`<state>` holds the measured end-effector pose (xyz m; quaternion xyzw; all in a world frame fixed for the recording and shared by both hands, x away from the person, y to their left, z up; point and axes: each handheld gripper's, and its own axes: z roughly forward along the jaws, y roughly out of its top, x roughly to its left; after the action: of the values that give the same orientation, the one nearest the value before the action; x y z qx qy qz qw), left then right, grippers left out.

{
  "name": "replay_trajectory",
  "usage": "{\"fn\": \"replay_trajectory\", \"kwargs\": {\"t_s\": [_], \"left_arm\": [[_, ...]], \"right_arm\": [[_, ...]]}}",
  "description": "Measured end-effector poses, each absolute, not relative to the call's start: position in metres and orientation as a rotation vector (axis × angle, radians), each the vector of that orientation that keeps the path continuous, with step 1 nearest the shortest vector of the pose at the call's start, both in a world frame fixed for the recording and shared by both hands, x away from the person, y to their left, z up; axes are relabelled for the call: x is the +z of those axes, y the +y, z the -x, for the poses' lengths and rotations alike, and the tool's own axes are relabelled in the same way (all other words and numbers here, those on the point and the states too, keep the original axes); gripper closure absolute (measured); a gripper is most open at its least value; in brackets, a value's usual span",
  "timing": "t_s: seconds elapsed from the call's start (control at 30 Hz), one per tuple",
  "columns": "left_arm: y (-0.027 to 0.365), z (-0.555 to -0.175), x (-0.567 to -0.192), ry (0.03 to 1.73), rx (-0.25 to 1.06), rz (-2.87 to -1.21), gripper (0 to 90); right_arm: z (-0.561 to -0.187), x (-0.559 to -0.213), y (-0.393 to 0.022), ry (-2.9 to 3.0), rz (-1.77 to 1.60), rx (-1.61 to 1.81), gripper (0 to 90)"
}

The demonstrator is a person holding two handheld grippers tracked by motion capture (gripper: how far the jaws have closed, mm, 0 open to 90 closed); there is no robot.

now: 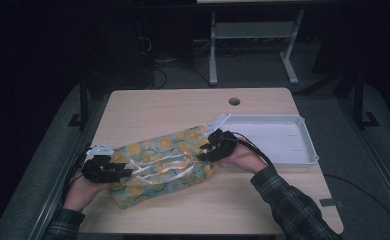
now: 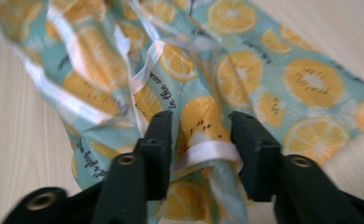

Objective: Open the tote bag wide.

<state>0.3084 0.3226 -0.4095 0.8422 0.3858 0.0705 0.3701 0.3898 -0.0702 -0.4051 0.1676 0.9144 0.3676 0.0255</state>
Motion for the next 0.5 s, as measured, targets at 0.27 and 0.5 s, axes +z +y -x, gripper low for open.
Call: {"fn": "replay_trajectory", "kwargs": {"t_s": [0.27,0.5], "left_arm": [[0.339,-0.304,-0.393,1.001,0.246,-2.094,40.5],[0.354,-0.296,-0.384,1.004,0.267,-2.080,34.0]], "right_arm": [[-0.388,-0.387,-0.083,2.771,-0.511,1.226,47.6],[-0.383,-0.369,-0.090,2.730,-0.478,1.308,47.0]]}}
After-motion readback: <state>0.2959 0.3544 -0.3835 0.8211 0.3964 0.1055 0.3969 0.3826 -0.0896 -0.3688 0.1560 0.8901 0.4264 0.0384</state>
